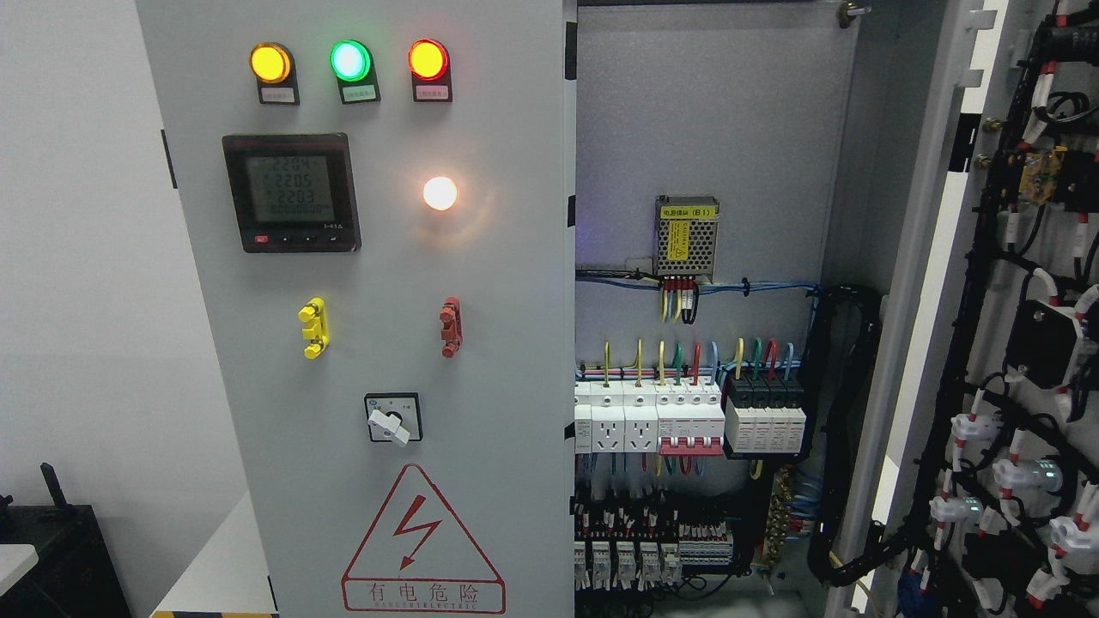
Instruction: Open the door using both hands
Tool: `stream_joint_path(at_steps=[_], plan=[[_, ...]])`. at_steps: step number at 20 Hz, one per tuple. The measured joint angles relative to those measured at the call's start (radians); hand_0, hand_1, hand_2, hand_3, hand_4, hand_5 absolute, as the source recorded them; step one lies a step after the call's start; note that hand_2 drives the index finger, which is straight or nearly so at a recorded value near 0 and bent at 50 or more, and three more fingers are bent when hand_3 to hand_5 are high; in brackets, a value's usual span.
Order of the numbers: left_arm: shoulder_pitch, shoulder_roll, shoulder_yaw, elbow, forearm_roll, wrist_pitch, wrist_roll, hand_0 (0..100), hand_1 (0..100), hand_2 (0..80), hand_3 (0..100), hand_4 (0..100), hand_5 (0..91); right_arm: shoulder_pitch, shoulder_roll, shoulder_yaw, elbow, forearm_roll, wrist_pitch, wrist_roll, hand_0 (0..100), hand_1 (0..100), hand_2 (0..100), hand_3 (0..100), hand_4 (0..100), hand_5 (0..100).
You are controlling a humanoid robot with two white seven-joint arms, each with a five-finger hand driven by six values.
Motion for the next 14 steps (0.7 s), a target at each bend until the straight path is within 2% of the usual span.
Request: stream_joint_path(at_steps=[14], plan=[[0.0, 0.0, 0.0, 0.0, 0.0, 0.0, 0.0, 0, 0, 0.0, 0, 4, 0.0, -0.131, -0.005, 0.012, -0.057, -0.001, -0.024, 0.001, 0, 0, 0, 0, 0, 0]])
